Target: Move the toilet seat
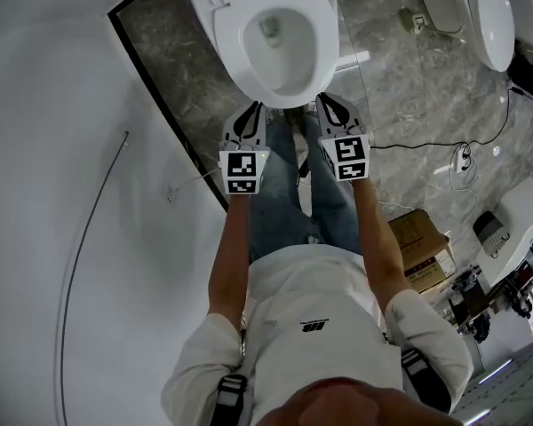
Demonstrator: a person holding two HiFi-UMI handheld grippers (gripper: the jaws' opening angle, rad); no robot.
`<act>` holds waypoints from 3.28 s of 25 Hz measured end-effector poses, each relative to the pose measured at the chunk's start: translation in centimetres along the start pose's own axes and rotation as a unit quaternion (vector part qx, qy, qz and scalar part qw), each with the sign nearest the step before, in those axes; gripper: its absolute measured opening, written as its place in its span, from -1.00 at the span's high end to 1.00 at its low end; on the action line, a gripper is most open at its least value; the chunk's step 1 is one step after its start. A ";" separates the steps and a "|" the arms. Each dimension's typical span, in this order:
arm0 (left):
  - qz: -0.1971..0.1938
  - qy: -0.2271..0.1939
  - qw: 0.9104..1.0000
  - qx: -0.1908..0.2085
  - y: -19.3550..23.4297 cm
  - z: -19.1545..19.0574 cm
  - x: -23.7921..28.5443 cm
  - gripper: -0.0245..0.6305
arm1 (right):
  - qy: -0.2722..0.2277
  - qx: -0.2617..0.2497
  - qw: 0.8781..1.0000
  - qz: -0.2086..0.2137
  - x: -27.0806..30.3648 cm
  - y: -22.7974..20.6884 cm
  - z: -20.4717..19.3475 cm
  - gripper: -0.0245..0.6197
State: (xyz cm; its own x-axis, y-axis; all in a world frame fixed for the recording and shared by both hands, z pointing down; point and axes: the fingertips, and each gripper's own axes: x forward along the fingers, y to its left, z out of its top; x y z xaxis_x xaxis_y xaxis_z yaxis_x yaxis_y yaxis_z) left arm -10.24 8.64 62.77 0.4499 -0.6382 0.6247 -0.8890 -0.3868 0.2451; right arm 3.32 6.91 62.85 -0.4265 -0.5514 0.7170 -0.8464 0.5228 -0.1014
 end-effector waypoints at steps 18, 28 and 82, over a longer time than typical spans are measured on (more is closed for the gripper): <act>0.033 0.026 0.998 -0.047 2.1 -6.6 3.9 0.83 | 0.039 0.017 0.999 0.015 4.9 -1.5 -7.1 0.82; 0.060 0.050 0.993 -0.085 3.1 -11.5 5.7 0.83 | 0.050 0.052 0.997 0.014 7.0 -2.6 -10.9 0.79; 0.105 0.170 0.951 -0.237 6.0 -22.1 13.9 -0.18 | 0.147 0.263 0.953 0.004 14.6 -6.0 -21.7 -0.09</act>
State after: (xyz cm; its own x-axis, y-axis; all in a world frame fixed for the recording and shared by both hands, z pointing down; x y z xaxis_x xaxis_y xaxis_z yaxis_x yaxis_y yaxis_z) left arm -11.21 12.20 89.30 0.2760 -0.3846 0.8808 -0.9313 0.1196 0.3440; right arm 9.09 9.80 88.88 -0.3910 -0.3016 0.8696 -0.9194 0.0847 -0.3841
